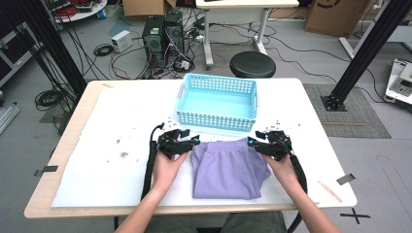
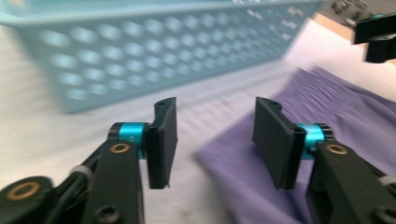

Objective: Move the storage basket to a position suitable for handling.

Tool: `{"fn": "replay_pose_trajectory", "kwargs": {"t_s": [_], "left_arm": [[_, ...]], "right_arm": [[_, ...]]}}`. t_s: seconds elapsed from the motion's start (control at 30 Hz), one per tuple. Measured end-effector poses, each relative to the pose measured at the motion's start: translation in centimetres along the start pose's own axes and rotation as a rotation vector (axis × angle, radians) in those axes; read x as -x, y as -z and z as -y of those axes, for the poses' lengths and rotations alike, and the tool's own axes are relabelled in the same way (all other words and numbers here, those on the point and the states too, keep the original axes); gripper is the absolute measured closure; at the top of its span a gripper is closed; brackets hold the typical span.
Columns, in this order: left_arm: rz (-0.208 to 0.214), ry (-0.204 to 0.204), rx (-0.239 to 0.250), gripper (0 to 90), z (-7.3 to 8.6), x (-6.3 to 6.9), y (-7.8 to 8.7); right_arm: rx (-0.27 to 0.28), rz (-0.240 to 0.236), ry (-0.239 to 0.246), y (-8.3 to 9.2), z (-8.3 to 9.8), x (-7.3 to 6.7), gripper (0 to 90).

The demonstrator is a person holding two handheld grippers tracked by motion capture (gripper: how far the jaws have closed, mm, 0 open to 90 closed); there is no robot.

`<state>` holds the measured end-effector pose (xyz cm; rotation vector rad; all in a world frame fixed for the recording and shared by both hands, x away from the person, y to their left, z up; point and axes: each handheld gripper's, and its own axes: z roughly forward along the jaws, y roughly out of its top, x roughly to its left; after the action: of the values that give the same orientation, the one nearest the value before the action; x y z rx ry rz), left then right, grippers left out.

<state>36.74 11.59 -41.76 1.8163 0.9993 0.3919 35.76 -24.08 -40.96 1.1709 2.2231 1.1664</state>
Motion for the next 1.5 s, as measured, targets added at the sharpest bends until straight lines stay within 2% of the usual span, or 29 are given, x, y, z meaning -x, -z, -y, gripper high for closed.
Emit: {"fn": "replay_pose_trajectory", "kwargs": {"t_s": [0.03, 0.07, 0.17, 0.23, 0.3, 0.37, 0.4, 0.5, 0.63, 0.73, 0.77, 0.8, 0.9, 0.97, 1.07, 1.13, 1.23, 1.3, 1.37, 1.4, 1.5], "left_arm": [[-0.007, 0.006, -0.015, 47.1, -0.5, -0.8, 0.3], [-0.019, 0.01, -0.008, 44.5, -0.8, -1.5, 0.6], [-0.031, 0.017, 0.041, 40.4, -1.8, -3.4, 1.6], [-0.034, 0.006, 0.055, 39.1, -2.2, -4.4, 1.9], [-0.018, -0.014, 0.028, 37.8, -2.6, -5.4, 1.7], [0.014, -0.025, 0.031, 38.0, -2.6, -6.2, 1.3], [0.018, -0.038, 0.01, 38.2, -2.7, -6.6, 1.0], [0.024, -0.072, -0.057, 38.2, -3.1, -7.9, 0.0], [0.041, -0.079, -0.1, 37.5, -3.7, -9.2, -1.3], [0.057, -0.077, -0.055, 36.7, -3.7, -9.4, -2.0], [0.055, -0.088, -0.05, 36.7, -3.6, -9.4, -2.3], [0.054, -0.097, -0.054, 36.7, -3.5, -9.3, -2.7], [0.049, -0.109, -0.069, 36.7, -3.1, -9.3, -3.6], [0.055, -0.09, -0.052, 37.0, -3.0, -9.2, -4.1], [0.041, -0.075, -0.044, 37.1, -3.0, -9.3, -4.5], [0.043, -0.064, -0.08, 37.6, -3.3, -9.4, -5.0], [0.012, -0.076, -0.115, 35.7, -3.9, -9.1, -5.5], [-0.007, -0.091, -0.123, 36.5, -4.0, -8.7, -5.8], [-0.025, -0.116, -0.131, 38.7, -4.1, -8.4, -6.0], [-0.025, -0.117, -0.131, 39.2, -4.1, -8.3, -6.0], [-0.025, -0.118, -0.136, 39.2, -4.1, -8.1, -5.9]], "right_arm": [[0.007, 0.002, -0.006, 0.1, -0.1, 0.3, 53.2], [0.019, 0.007, -0.017, 0.1, -0.4, 0.8, 51.0], [0.054, 0.011, -0.031, -0.1, -0.7, 1.8, 49.5], [0.043, 0.017, -0.035, -0.5, -0.9, 2.5, 47.3], [0.037, 0.024, -0.016, -0.9, -1.2, 2.9, 45.9], [0.026, 0.032, 0.016, -1.2, -1.5, 3.2, 43.4], [0.013, 0.03, 0.027, -1.5, -1.7, 3.4, 41.6], [-0.005, 0.02, 0.03, -2.0, -1.8, 4.0, 37.8], [-0.025, 0.013, 0.034, -2.8, -2.0, 4.5, 36.3], [-0.018, 0.014, 0.044, -3.4, -2.1, 4.6, 36.2], [-0.015, 0.014, 0.048, -3.5, -2.1, 4.7, 36.3], [-0.006, 0.016, 0.068, -3.8, -2.1, 4.8, 36.3], [-0.011, 0.019, 0.049, -4.3, -2.1, 4.8, 36.4], [-0.009, -0.004, 0.046, -4.7, -2.2, 5.0, 38.0], [-0.016, 0.005, 0.071, -5.1, -2.5, 4.9, 40.5], [-0.023, 0.017, 0.066, -5.3, -2.7, 4.8, 40.1], [-0.023, 0.026, 0.059, -5.5, -2.7, 5.1, 46.4], [-0.037, 0.035, 0.051, -5.6, -2.6, 5.3, 51.9], [-0.036, 0.034, 0.043, -5.6, -2.6, 5.4, 51.7], [-0.034, 0.047, 0.047, -5.6, -2.6, 5.4, 51.6], [-0.041, 0.046, 0.042, -5.5, -2.6, 5.4, 51.6]]}}
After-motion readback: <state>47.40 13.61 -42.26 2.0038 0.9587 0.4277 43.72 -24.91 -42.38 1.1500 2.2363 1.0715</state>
